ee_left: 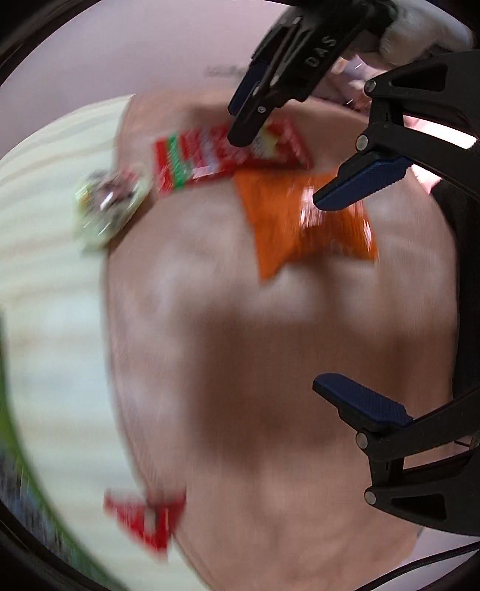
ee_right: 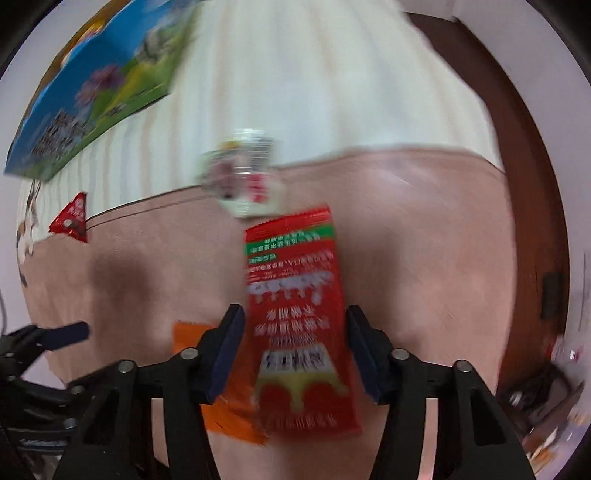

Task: Organize snacks
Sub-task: 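Grasp the orange packet with the left tool while the right tool grasps the red stick packet, then carry both packets into the box and open both tools, then move both tools down toward the small red triangle packet on the rug, then grasp the red triangle packet with the left tool while the right tool grasps the white packet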

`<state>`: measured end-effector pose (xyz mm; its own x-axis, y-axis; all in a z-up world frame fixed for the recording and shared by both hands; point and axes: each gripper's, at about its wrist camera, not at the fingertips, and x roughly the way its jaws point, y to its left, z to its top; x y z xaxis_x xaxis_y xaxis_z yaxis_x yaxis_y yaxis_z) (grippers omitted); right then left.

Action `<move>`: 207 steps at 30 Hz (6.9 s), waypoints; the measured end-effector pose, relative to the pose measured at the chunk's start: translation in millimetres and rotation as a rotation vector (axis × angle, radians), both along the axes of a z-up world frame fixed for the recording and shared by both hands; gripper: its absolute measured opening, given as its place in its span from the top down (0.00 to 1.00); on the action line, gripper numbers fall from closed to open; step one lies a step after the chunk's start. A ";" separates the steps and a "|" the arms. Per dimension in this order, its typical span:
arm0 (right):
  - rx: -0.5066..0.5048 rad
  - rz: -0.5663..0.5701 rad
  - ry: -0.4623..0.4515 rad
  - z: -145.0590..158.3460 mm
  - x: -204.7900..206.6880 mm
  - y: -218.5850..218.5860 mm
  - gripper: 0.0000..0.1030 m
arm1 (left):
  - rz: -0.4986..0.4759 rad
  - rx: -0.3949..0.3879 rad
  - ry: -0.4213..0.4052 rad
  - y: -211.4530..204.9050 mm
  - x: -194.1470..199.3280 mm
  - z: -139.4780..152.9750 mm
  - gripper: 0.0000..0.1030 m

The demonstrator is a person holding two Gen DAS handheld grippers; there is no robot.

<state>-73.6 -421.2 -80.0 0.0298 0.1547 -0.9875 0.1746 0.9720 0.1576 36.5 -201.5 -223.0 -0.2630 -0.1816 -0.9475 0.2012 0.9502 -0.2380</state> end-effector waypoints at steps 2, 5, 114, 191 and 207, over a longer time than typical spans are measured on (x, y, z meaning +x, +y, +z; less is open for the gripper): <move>-0.012 -0.054 0.005 -0.5 -16.9 -18.4 0.44 | -0.019 -0.029 0.046 -16.3 -6.3 -11.9 0.12; 0.002 -0.122 0.027 -8.1 -35.3 -43.3 0.44 | -0.058 -0.051 0.098 -41.9 -17.2 -32.8 0.13; 0.163 0.128 -0.376 164.4 265.1 156.2 0.52 | 0.261 0.149 -0.434 236.7 264.8 159.6 0.55; 0.047 -0.164 -0.021 -39.1 102.1 42.8 0.36 | 0.357 0.070 -0.130 151.7 120.9 0.5 0.16; 0.139 -0.033 -0.005 -40.6 73.0 102.6 0.36 | 0.391 0.021 -0.148 175.3 85.8 -10.6 0.59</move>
<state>-0.6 -318.7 -120.6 0.0424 0.2885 -0.9566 0.2049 0.9346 0.2909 122.3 -26.1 -233.6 -0.0390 -0.2214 -0.9744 -0.1455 0.9660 -0.2137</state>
